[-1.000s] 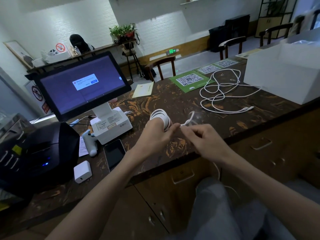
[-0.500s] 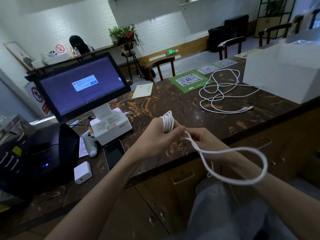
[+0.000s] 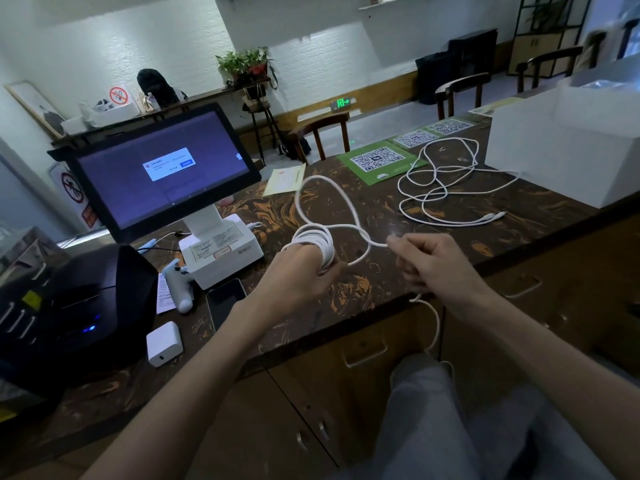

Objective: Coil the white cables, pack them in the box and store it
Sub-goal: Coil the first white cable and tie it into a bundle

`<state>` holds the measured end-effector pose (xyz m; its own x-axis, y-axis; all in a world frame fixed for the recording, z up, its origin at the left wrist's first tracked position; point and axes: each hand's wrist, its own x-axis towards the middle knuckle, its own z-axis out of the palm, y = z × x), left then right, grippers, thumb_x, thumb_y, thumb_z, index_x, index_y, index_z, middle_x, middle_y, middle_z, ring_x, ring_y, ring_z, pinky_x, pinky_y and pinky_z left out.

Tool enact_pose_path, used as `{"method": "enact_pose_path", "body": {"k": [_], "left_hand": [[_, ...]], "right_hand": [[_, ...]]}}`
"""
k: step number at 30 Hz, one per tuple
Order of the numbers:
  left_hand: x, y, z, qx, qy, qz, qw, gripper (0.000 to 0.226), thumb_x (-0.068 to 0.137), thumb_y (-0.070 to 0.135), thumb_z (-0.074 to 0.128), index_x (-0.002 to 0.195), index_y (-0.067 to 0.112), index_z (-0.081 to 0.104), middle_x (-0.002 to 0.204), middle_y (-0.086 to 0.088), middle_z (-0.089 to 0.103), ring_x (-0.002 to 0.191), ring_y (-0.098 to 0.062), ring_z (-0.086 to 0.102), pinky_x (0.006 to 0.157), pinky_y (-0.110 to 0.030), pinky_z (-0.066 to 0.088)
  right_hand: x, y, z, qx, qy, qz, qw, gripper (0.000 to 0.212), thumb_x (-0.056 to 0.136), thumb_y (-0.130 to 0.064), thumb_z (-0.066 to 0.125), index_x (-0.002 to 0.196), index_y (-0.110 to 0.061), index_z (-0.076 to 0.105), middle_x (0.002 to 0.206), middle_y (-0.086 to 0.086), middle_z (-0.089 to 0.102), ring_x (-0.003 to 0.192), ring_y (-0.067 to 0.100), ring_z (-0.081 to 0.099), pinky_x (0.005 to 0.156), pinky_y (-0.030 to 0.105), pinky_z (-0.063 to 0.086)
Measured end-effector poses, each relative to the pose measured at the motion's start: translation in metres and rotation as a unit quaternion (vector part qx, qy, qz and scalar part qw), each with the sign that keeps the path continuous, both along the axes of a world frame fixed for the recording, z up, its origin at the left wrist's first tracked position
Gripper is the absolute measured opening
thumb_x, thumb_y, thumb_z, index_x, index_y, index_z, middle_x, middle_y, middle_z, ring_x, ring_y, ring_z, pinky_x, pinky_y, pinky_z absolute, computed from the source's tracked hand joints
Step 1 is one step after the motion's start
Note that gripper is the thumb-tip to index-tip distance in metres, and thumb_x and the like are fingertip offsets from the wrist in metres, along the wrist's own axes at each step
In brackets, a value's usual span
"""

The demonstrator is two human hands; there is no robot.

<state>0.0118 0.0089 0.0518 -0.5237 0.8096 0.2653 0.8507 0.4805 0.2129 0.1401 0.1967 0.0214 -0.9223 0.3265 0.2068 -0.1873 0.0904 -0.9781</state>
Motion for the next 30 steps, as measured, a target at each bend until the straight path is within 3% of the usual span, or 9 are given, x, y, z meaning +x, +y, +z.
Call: {"method": "enact_pose_path", "body": {"k": [6,12,14,17,22,24,26,28,30], "left_hand": [[0.004,-0.003,-0.003,-0.054,-0.12,-0.035,0.991,0.03,0.096,0.031,0.057,0.081,0.006,0.065,0.074,-0.007,0.065,0.062,-0.022,0.06,0.057,-0.043,0.052],[0.021,0.005,-0.005,0.081,-0.264,-0.04,0.96,0.025,0.092,0.031,0.068,0.075,0.014,0.074,0.057,-0.017,0.056,0.046,-0.013,0.041,0.046,-0.032,0.034],[0.019,0.006,-0.01,0.076,-0.235,-0.002,0.969,0.022,0.089,0.032,0.071,0.079,0.014,0.077,0.058,-0.007,0.063,0.047,-0.013,0.047,0.045,-0.035,0.041],[0.018,0.008,-0.015,-0.007,-0.127,0.036,0.991,0.031,0.088,0.041,0.068,0.077,0.011,0.07,0.071,-0.003,0.067,0.061,-0.017,0.06,0.058,-0.043,0.053],[0.025,0.007,-0.012,-0.116,-0.036,-0.019,0.992,0.043,0.094,0.046,0.058,0.061,0.024,0.042,0.064,0.007,0.05,0.054,-0.014,0.044,0.053,-0.029,0.039],[0.029,0.005,-0.012,-0.129,0.011,-0.044,0.991,0.038,0.096,0.04,0.057,0.065,0.02,0.045,0.069,0.01,0.048,0.06,-0.014,0.043,0.061,-0.023,0.036],[0.035,0.004,-0.014,-0.132,0.049,-0.084,0.987,0.024,0.096,0.034,0.057,0.077,0.019,0.056,0.084,0.005,0.061,0.076,-0.016,0.054,0.07,-0.018,0.035],[0.039,0.005,-0.016,-0.133,0.052,-0.127,0.982,0.018,0.096,0.032,0.056,0.091,0.018,0.066,0.098,0.002,0.067,0.089,-0.016,0.059,0.08,-0.019,0.038],[0.042,0.006,-0.011,-0.144,0.037,-0.149,0.978,0.017,0.097,0.034,0.057,0.093,0.02,0.065,0.094,0.001,0.063,0.085,-0.017,0.057,0.079,-0.024,0.041]], "right_hand": [[-0.003,0.009,0.005,0.272,-0.006,-0.065,0.96,0.029,0.096,-0.034,0.061,0.074,-0.018,0.072,0.052,-0.009,0.055,0.045,0.005,0.046,0.049,0.016,0.034],[-0.005,-0.009,0.004,0.371,-0.052,-0.032,0.927,0.01,0.095,-0.018,0.063,0.098,-0.015,0.072,0.077,-0.005,0.068,0.06,0.001,0.062,0.054,0.01,0.044],[-0.004,-0.012,0.002,0.413,-0.072,-0.016,0.908,0.009,0.094,-0.022,0.066,0.098,-0.018,0.072,0.078,-0.008,0.066,0.069,0.001,0.062,0.059,0.011,0.043],[-0.002,-0.015,0.002,0.444,-0.08,0.018,0.892,0.009,0.089,-0.032,0.069,0.089,-0.023,0.067,0.071,-0.011,0.063,0.066,0.003,0.06,0.06,0.024,0.048],[0.0,-0.015,0.016,0.416,-0.044,0.001,0.908,0.013,0.089,-0.032,0.07,0.079,-0.024,0.069,0.064,-0.01,0.063,0.059,0.003,0.059,0.055,0.016,0.042],[-0.002,-0.016,0.02,0.341,-0.018,-0.039,0.939,0.014,0.089,-0.029,0.071,0.078,-0.021,0.071,0.065,-0.009,0.065,0.059,0.001,0.06,0.054,0.012,0.043],[-0.008,-0.015,0.02,0.288,0.002,-0.098,0.953,0.015,0.088,-0.027,0.072,0.076,-0.018,0.072,0.065,-0.009,0.065,0.06,0.001,0.059,0.054,0.011,0.043],[-0.015,-0.015,0.017,0.289,0.011,-0.128,0.949,0.013,0.087,-0.026,0.072,0.077,-0.018,0.074,0.068,-0.011,0.068,0.066,0.001,0.062,0.057,0.008,0.044],[-0.019,-0.013,0.013,0.326,0.0,-0.105,0.94,0.01,0.087,-0.026,0.073,0.082,-0.018,0.078,0.072,-0.012,0.069,0.067,0.0,0.064,0.059,0.008,0.044]]}}
